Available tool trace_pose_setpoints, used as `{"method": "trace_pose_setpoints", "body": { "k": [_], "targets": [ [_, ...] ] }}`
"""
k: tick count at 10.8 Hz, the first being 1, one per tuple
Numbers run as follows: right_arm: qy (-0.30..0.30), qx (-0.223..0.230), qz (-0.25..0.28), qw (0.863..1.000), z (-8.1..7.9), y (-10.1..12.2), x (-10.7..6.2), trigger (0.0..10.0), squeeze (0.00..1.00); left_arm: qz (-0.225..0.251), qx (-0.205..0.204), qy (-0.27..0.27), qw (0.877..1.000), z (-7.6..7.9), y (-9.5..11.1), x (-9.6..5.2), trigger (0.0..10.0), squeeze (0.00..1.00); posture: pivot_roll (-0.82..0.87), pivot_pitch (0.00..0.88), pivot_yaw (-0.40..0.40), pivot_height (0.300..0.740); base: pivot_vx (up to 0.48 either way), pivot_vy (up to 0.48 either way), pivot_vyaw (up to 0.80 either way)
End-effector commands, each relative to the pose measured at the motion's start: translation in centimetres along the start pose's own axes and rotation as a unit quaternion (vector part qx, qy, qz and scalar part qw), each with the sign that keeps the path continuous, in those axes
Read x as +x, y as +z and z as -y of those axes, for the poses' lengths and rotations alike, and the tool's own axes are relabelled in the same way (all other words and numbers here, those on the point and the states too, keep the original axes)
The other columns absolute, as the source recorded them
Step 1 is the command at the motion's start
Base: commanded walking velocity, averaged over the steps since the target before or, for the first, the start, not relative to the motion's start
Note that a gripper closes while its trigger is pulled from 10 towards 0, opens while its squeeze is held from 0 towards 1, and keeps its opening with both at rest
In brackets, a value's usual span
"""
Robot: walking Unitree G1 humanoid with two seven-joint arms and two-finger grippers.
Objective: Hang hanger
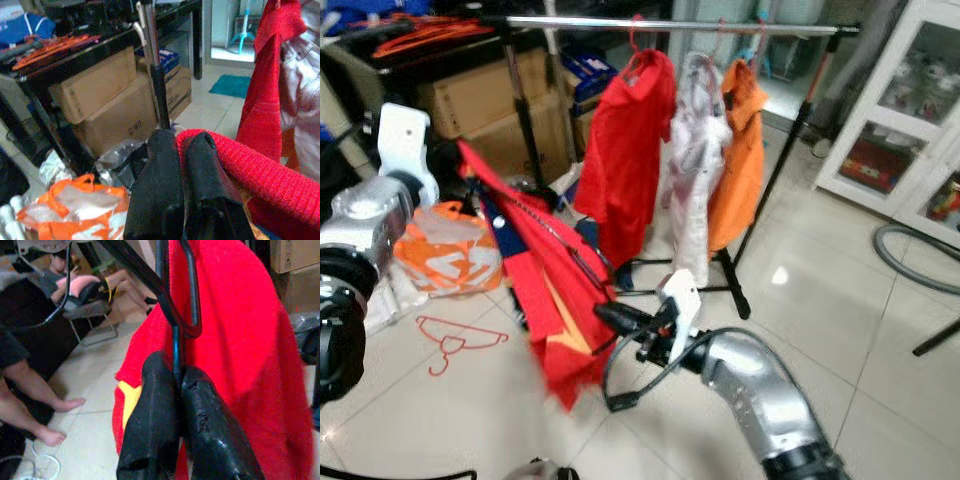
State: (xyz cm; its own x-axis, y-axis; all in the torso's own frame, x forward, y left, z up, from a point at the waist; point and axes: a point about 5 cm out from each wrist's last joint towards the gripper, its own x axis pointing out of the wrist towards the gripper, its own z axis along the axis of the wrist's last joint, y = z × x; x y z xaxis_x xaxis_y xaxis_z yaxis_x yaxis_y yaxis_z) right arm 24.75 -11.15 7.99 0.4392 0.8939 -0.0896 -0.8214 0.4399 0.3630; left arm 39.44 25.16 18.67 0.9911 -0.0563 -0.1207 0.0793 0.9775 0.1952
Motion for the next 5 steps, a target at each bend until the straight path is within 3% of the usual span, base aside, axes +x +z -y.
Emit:
{"method": "trace_pose_setpoints", "body": {
  "k": [1, 2, 4, 5],
  "targets": [
    [-0.006, 0.013, -0.071, 0.997, 0.3, -2.6, -2.0, 0.0, 0.00, 0.058, -0.013, 0.108, 0.992, -4.4, 3.7, -0.9, 0.0, 0.00, -0.08, 0.000, 0.016, 0.740, 0.000, 0.000, 0.00],
    [-0.023, 0.011, -0.068, 0.997, 0.4, -2.8, -1.8, 0.0, 0.00, 0.063, -0.019, 0.099, 0.993, -3.7, 3.8, -0.6, 0.0, 0.00, -0.09, 0.000, 0.021, 0.740, 0.000, 0.000, 0.00],
    [-0.050, 0.022, 0.001, 0.999, 0.4, -0.6, 0.3, 0.0, 0.00, 0.112, 0.016, -0.002, 0.994, 2.3, 5.2, 1.2, 0.0, 0.00, -0.09, 0.000, 0.023, 0.740, 0.000, 0.000, 0.00],
    [-0.040, 0.012, 0.000, 0.999, 0.2, -0.3, 0.8, 0.0, 0.00, 0.124, 0.012, -0.014, 0.992, 3.5, 5.5, 1.4, 0.0, 0.00, -0.09, 0.000, 0.025, 0.740, 0.000, 0.000, 0.00]
  ]
}}
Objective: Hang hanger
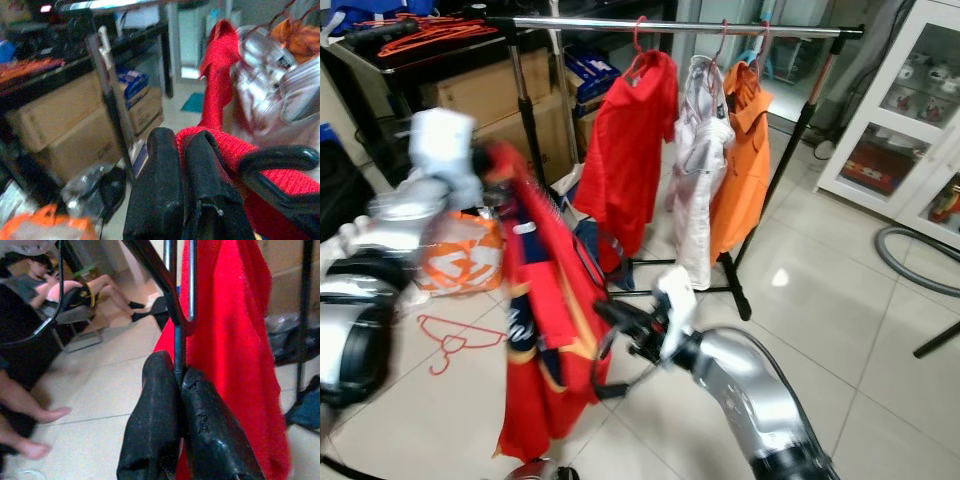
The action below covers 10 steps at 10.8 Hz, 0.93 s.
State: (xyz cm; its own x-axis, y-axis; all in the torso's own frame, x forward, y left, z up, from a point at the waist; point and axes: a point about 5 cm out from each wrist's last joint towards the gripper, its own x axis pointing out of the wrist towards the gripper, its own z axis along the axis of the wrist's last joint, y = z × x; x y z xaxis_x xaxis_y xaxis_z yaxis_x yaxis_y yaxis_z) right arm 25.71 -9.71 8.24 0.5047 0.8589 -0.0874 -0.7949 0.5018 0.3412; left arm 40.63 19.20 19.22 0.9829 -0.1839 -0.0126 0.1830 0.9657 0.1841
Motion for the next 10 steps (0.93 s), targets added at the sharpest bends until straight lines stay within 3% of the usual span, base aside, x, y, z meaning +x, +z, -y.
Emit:
{"method": "trace_pose_setpoints", "body": {
  "k": [1, 2, 3, 4, 5, 6, 7, 8, 9, 10],
  "targets": [
    [-0.003, -0.021, -0.033, 0.999, -0.1, -1.0, 0.4, 0.0, 0.00, 0.088, 0.013, 0.025, 0.996, 0.0, 4.1, 0.7, 0.0, 0.00, -0.08, 0.000, 0.027, 0.740, 0.000, 0.000, 0.00],
    [0.002, -0.074, -0.061, 0.995, -0.4, -1.7, 2.0, 0.0, 0.00, 0.151, 0.025, -0.020, 0.988, 4.8, 5.2, 1.2, 0.0, 0.00, -0.08, 0.000, 0.023, 0.740, 0.000, 0.000, 0.00],
    [0.012, -0.077, -0.066, 0.995, -0.7, -1.8, 2.4, 0.0, 0.00, 0.175, 0.033, -0.025, 0.984, 6.0, 5.8, 1.2, 0.0, 0.00, -0.07, 0.000, 0.018, 0.740, 0.000, 0.000, 0.00],
    [0.021, -0.087, -0.082, 0.993, -0.8, -2.3, 2.4, 0.0, 0.00, 0.198, 0.055, -0.015, 0.979, 6.2, 6.5, 1.0, 0.0, 0.00, -0.07, 0.000, 0.016, 0.740, 0.000, 0.000, 0.00],
    [0.016, -0.080, -0.085, 0.993, -0.5, -2.8, 2.4, 0.0, 0.00, 0.209, 0.059, 0.008, 0.976, 5.5, 7.0, 0.9, 0.0, 0.00, -0.06, 0.000, 0.015, 0.740, 0.000, 0.000, 0.00],
    [0.011, -0.047, -0.054, 0.997, -0.2, -2.3, 2.5, 0.0, 0.00, 0.185, 0.067, 0.012, 0.980, 4.7, 6.0, 0.9, 0.0, 0.00, -0.06, 0.000, 0.016, 0.740, 0.000, 0.000, 0.00],
    [0.007, 0.002, 0.006, 1.000, -0.1, -0.7, 2.7, 0.0, 0.00, 0.110, 0.043, 0.024, 0.993, 3.9, 2.7, 0.7, 0.0, 0.00, -0.06, 0.000, 0.021, 0.740, 0.000, 0.000, 0.00],
    [0.012, 0.016, 0.025, 0.999, -0.2, -0.1, 2.7, 0.0, 0.00, 0.100, 0.044, 0.046, 0.993, 3.1, 1.9, 0.4, 0.0, 0.00, -0.07, 0.000, 0.022, 0.740, 0.000, 0.000, 0.00],
    [0.030, 0.034, 0.038, 0.998, -0.5, 0.4, 2.4, 0.0, 0.00, 0.103, 0.046, 0.092, 0.989, 1.4, 1.7, -0.1, 0.0, 0.00, -0.07, 0.000, 0.021, 0.740, 0.000, 0.000, 0.00],
    [0.031, 0.054, 0.051, 0.997, -0.5, 0.7, 2.1, 0.0, 0.00, 0.097, 0.011, 0.130, 0.987, -0.4, 1.6, -0.4, 0.0, 0.00, -0.07, 0.000, 0.021, 0.740, 0.000, 0.000, 0.00]
  ]
}}
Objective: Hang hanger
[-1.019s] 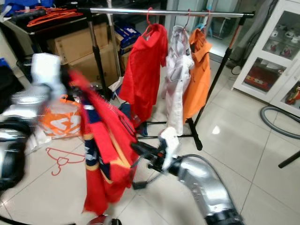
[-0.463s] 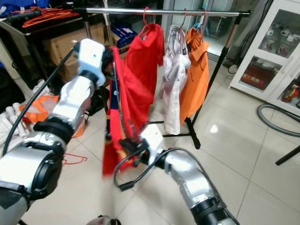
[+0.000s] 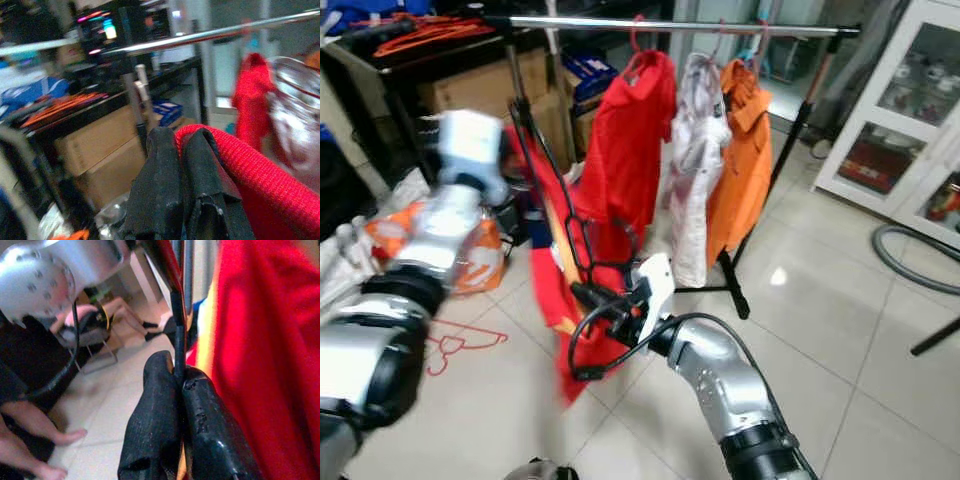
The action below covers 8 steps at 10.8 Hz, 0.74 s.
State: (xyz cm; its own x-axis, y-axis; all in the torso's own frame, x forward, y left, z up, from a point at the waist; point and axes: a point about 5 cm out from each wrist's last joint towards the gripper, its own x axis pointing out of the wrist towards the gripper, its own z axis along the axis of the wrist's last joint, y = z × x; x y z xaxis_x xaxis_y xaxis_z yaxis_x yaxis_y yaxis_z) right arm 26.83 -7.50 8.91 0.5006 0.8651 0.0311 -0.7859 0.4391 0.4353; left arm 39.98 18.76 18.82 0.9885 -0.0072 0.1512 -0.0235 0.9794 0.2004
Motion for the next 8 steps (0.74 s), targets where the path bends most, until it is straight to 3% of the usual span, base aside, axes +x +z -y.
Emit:
{"method": "trace_pose_setpoints", "body": {
  "k": [1, 2, 3, 4, 6, 8],
  "targets": [
    [0.001, 0.032, 0.027, 0.999, 0.1, 0.7, -0.4, 0.0, 0.00, 0.013, -0.054, 0.058, 0.997, -2.1, 1.0, 0.4, 0.0, 0.00, -0.07, 0.000, 0.021, 0.740, 0.000, 0.000, 0.00],
    [0.002, 0.058, 0.062, 0.996, 0.0, 1.9, -0.2, 0.0, 0.00, -0.018, -0.115, 0.082, 0.990, -3.0, -0.4, -0.1, 0.0, 0.00, -0.07, 0.000, 0.021, 0.740, 0.000, 0.000, 0.00],
    [-0.009, 0.081, 0.103, 0.991, 0.2, 3.1, 0.0, 0.0, 0.00, -0.043, -0.125, 0.077, 0.988, -2.7, -1.7, -0.6, 0.0, 0.00, -0.07, 0.000, 0.021, 0.740, 0.000, 0.000, 0.00],
    [-0.023, 0.103, 0.148, 0.983, 0.5, 4.8, 0.2, 0.0, 0.00, -0.079, -0.130, 0.049, 0.987, -1.3, -3.4, -1.3, 0.0, 0.00, -0.07, 0.000, 0.021, 0.740, 0.000, 0.000, 0.00],
    [-0.069, 0.118, 0.215, 0.967, 1.4, 8.1, 1.8, 0.0, 0.00, -0.146, -0.101, -0.079, 0.981, 5.0, -6.6, -3.3, 0.0, 0.00, -0.07, 0.000, 0.019, 0.740, 0.000, 0.000, 0.00],
    [-0.092, 0.166, 0.270, 0.944, 1.6, 10.9, 5.0, 0.0, 0.00, -0.163, -0.083, -0.177, 0.967, 10.9, -7.5, -5.2, 0.0, 0.00, -0.06, 0.000, 0.016, 0.740, 0.000, 0.000, 0.00]
  ]
}}
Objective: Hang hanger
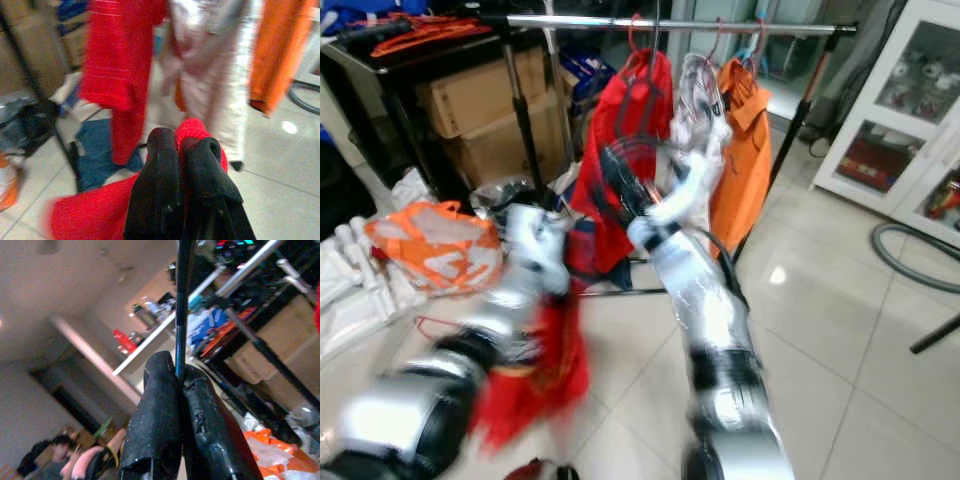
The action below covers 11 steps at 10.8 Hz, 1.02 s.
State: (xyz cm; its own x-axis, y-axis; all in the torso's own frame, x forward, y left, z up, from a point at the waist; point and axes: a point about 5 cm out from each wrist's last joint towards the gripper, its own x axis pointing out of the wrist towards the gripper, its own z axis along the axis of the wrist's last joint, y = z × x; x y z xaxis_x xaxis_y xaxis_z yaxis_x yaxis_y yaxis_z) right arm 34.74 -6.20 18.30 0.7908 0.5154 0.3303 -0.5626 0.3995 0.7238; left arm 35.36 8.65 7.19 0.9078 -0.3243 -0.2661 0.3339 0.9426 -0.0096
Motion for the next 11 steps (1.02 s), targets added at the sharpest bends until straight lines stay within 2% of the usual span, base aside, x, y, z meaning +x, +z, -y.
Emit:
{"method": "trace_pose_setpoints", "body": {
  "k": [1, 2, 3, 4, 5, 6, 7, 8, 9, 10, 11],
  "targets": [
    [-0.032, 0.003, 0.029, 0.999, 0.2, 0.6, 1.0, 0.0, 0.00, 0.023, 0.038, -0.028, 0.999, 1.2, 0.9, 0.3, 0.0, 0.00, -0.06, 0.000, 0.011, 0.740, 0.000, 0.000, 0.00],
    [-0.095, -0.071, 0.026, 0.993, 1.8, 1.6, 0.7, 0.0, 0.00, 0.032, 0.062, -0.027, 0.997, 1.2, 0.7, 0.1, 0.0, 0.00, -0.06, 0.000, 0.004, 0.740, 0.000, 0.000, 0.00],
    [-0.225, -0.230, -0.014, 0.947, 6.4, 2.8, -2.9, 0.0, 0.00, 0.034, 0.069, 0.008, 0.997, -1.1, 0.0, -0.7, 0.0, 0.00, -0.05, 0.000, 0.003, 0.740, 0.000, 0.000, 0.00],
    [-0.331, -0.339, -0.027, 0.880, 10.1, 4.5, -7.5, 0.0, 0.00, 0.032, 0.065, 0.039, 0.997, -3.6, -1.1, -1.9, 0.0, 0.00, -0.05, 0.000, 0.006, 0.740, 0.000, 0.000, 0.00],
    [-0.399, -0.383, -0.021, 0.833, 12.0, 5.9, -10.8, 0.0, 0.00, 0.032, 0.055, 0.062, 0.996, -5.1, -1.8, -2.9, 0.0, 0.00, -0.05, 0.000, 0.010, 0.740, 0.000, 0.000, 0.00],
    [-0.466, -0.423, -0.020, 0.777, 13.5, 7.0, -14.4, 0.0, 0.00, 0.033, 0.046, 0.085, 0.995, -6.6, -2.6, -3.9, 0.0, 0.00, -0.05, 0.000, 0.016, 0.740, 0.000, 0.000, 0.00],
    [-0.494, -0.455, -0.040, 0.740, 14.4, 7.0, -16.4, 0.0, 0.00, 0.038, 0.049, 0.091, 0.994, -7.2, -3.2, -4.8, 0.0, 0.00, -0.05, 0.000, 0.021, 0.740, 0.000, 0.000, 0.00],
    [-0.507, -0.464, -0.106, 0.718, 15.5, 5.8, -18.9, 0.0, 0.00, 0.057, 0.029, 0.105, 0.992, -7.6, -3.4, -5.7, 0.0, 0.00, -0.04, 0.000, 0.016, 0.740, 0.000, 0.000, 0.00],
    [-0.511, -0.426, -0.145, 0.733, 16.0, 3.8, -20.9, 0.0, 0.00, 0.084, 0.010, 0.120, 0.989, -7.9, -2.7, -6.2, 0.0, 0.00, -0.03, 0.000, 0.018, 0.740, 0.000, 0.000, 0.00],
    [-0.490, -0.418, -0.147, 0.751, 15.5, 2.1, -21.0, 0.0, 0.00, 0.102, 0.006, 0.120, 0.988, -7.6, -1.7, -6.1, 2.4, 0.00, -0.02, 0.000, 0.021, 0.740, 0.000, 0.000, 0.00],
    [-0.464, -0.410, -0.130, 0.775, 14.7, 0.7, -19.9, 0.0, 0.00, 0.101, 0.007, 0.106, 0.989, -6.7, -0.9, -5.3, 10.0, 0.00, -0.03, 0.000, 0.024, 0.740, 0.000, 0.000, 0.00]
  ]
}}
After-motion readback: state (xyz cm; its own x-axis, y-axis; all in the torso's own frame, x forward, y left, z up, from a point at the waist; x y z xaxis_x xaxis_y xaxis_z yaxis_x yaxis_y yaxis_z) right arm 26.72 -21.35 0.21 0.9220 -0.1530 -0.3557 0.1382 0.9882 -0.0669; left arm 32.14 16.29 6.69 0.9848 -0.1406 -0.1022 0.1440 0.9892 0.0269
